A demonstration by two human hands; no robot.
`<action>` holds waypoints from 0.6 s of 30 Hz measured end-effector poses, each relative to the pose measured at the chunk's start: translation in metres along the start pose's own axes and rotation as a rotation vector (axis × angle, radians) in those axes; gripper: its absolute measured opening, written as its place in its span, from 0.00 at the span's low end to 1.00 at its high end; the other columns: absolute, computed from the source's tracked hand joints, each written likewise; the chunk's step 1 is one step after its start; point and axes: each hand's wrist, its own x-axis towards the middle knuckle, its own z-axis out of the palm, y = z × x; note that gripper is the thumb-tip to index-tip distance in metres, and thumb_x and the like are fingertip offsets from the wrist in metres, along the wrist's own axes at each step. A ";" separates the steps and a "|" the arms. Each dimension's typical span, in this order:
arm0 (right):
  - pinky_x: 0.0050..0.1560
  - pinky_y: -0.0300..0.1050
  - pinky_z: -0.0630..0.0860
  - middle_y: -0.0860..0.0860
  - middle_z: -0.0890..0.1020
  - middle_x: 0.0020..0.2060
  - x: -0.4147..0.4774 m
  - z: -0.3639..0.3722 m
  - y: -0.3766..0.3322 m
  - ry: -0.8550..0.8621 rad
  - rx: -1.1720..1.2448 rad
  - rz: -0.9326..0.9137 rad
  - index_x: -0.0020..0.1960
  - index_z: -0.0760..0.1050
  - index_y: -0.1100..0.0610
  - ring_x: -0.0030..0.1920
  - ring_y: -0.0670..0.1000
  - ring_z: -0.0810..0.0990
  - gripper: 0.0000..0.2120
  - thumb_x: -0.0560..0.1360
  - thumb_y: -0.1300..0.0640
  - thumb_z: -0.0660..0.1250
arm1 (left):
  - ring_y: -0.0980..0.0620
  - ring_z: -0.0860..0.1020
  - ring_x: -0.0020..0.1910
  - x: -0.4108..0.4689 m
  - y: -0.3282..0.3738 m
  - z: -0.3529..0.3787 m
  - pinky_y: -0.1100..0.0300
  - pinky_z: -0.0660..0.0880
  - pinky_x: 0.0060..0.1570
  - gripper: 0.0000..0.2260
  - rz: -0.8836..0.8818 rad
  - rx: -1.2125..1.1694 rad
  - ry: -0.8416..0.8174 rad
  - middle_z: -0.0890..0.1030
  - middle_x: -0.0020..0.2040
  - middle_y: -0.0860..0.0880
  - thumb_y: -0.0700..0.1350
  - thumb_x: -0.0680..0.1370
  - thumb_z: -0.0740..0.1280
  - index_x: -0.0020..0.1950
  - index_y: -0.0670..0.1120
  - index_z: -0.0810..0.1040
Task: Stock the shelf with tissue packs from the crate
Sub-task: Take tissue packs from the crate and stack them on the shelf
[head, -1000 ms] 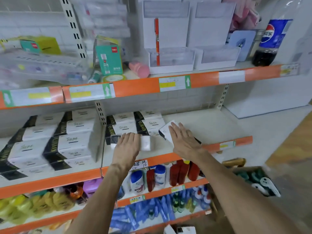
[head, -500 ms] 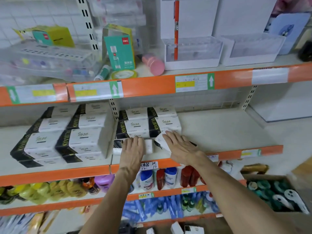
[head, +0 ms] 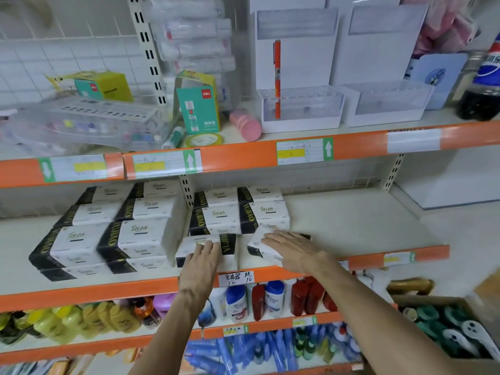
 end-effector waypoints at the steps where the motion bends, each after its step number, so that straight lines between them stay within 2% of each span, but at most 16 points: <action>1: 0.77 0.45 0.45 0.47 0.48 0.79 0.001 0.004 0.004 0.025 -0.004 -0.003 0.79 0.47 0.50 0.78 0.45 0.47 0.38 0.76 0.72 0.55 | 0.49 0.70 0.59 0.001 0.000 -0.001 0.57 0.74 0.54 0.29 -0.009 -0.011 -0.002 0.69 0.60 0.51 0.33 0.70 0.70 0.66 0.49 0.63; 4: 0.77 0.45 0.43 0.47 0.50 0.79 -0.006 0.001 0.006 0.014 -0.021 0.025 0.79 0.48 0.51 0.77 0.44 0.48 0.39 0.75 0.76 0.54 | 0.50 0.69 0.59 0.003 -0.002 -0.003 0.58 0.76 0.53 0.26 -0.010 -0.080 -0.015 0.70 0.60 0.51 0.33 0.72 0.69 0.66 0.48 0.65; 5: 0.76 0.42 0.43 0.49 0.52 0.78 -0.014 -0.006 0.001 -0.044 0.020 0.058 0.78 0.49 0.55 0.77 0.43 0.50 0.35 0.76 0.76 0.54 | 0.50 0.69 0.59 0.002 -0.004 -0.002 0.58 0.77 0.51 0.26 -0.010 -0.109 -0.021 0.70 0.60 0.51 0.33 0.72 0.69 0.65 0.48 0.65; 6: 0.74 0.36 0.48 0.53 0.60 0.76 -0.020 -0.021 -0.008 -0.125 0.036 0.070 0.76 0.53 0.60 0.75 0.39 0.57 0.29 0.78 0.76 0.53 | 0.50 0.69 0.58 0.002 -0.006 0.000 0.58 0.77 0.49 0.25 -0.009 -0.126 -0.022 0.70 0.59 0.52 0.34 0.71 0.70 0.64 0.49 0.65; 7: 0.68 0.29 0.57 0.57 0.71 0.66 -0.035 -0.040 -0.029 -0.049 0.082 0.095 0.71 0.60 0.65 0.66 0.33 0.68 0.21 0.79 0.76 0.52 | 0.50 0.70 0.58 0.001 -0.008 0.003 0.57 0.78 0.48 0.25 -0.008 -0.128 -0.021 0.70 0.58 0.52 0.35 0.71 0.71 0.63 0.50 0.66; 8: 0.60 0.26 0.65 0.54 0.77 0.52 -0.044 -0.044 -0.037 -0.002 0.201 0.163 0.64 0.64 0.67 0.55 0.29 0.75 0.14 0.80 0.75 0.52 | 0.51 0.70 0.57 0.002 -0.010 0.006 0.57 0.78 0.46 0.26 -0.007 -0.122 -0.018 0.71 0.58 0.53 0.36 0.70 0.72 0.62 0.51 0.65; 9: 0.59 0.28 0.67 0.49 0.74 0.46 -0.041 -0.044 -0.033 0.011 0.175 0.143 0.64 0.65 0.65 0.54 0.30 0.75 0.14 0.80 0.73 0.53 | 0.51 0.70 0.56 0.002 -0.013 0.008 0.57 0.79 0.44 0.26 -0.008 -0.113 -0.014 0.71 0.57 0.54 0.38 0.70 0.73 0.61 0.51 0.65; 10: 0.67 0.36 0.64 0.47 0.72 0.51 -0.031 -0.030 -0.020 -0.018 -0.028 0.051 0.69 0.63 0.60 0.64 0.35 0.70 0.19 0.80 0.70 0.57 | 0.52 0.71 0.54 0.003 -0.015 0.010 0.57 0.79 0.43 0.26 -0.009 -0.106 -0.010 0.71 0.56 0.54 0.39 0.69 0.74 0.60 0.52 0.65; 11: 0.73 0.47 0.59 0.50 0.69 0.63 -0.020 -0.006 -0.006 -0.005 -0.068 0.063 0.74 0.59 0.53 0.73 0.44 0.61 0.28 0.78 0.66 0.61 | 0.52 0.71 0.53 0.005 -0.016 0.010 0.57 0.79 0.41 0.25 -0.012 -0.101 -0.006 0.72 0.55 0.55 0.40 0.69 0.74 0.59 0.52 0.65; 12: 0.75 0.56 0.55 0.51 0.60 0.73 -0.016 0.008 0.003 0.002 -0.060 0.096 0.77 0.54 0.47 0.76 0.52 0.54 0.36 0.74 0.61 0.65 | 0.53 0.71 0.52 0.006 -0.017 0.010 0.58 0.79 0.40 0.24 -0.013 -0.093 0.002 0.72 0.54 0.55 0.40 0.69 0.74 0.58 0.53 0.66; 13: 0.74 0.60 0.52 0.52 0.53 0.76 -0.011 0.009 0.007 0.009 0.002 0.101 0.76 0.51 0.43 0.76 0.55 0.51 0.40 0.71 0.56 0.67 | 0.53 0.71 0.52 0.007 -0.017 0.009 0.58 0.78 0.39 0.22 -0.014 -0.090 0.006 0.72 0.54 0.55 0.40 0.70 0.74 0.57 0.52 0.66; 15: 0.72 0.62 0.55 0.53 0.54 0.75 -0.006 0.008 0.009 -0.008 0.068 0.194 0.75 0.50 0.41 0.73 0.58 0.55 0.41 0.68 0.49 0.67 | 0.52 0.71 0.52 0.008 -0.016 0.006 0.56 0.78 0.40 0.19 -0.013 -0.101 0.009 0.72 0.54 0.54 0.40 0.72 0.71 0.57 0.52 0.67; 18: 0.67 0.58 0.60 0.55 0.63 0.69 -0.007 -0.001 0.002 -0.002 0.074 0.246 0.73 0.52 0.41 0.67 0.57 0.64 0.38 0.68 0.48 0.67 | 0.51 0.71 0.54 0.008 -0.013 0.002 0.56 0.77 0.42 0.17 -0.017 -0.101 -0.002 0.73 0.55 0.53 0.38 0.74 0.68 0.59 0.50 0.67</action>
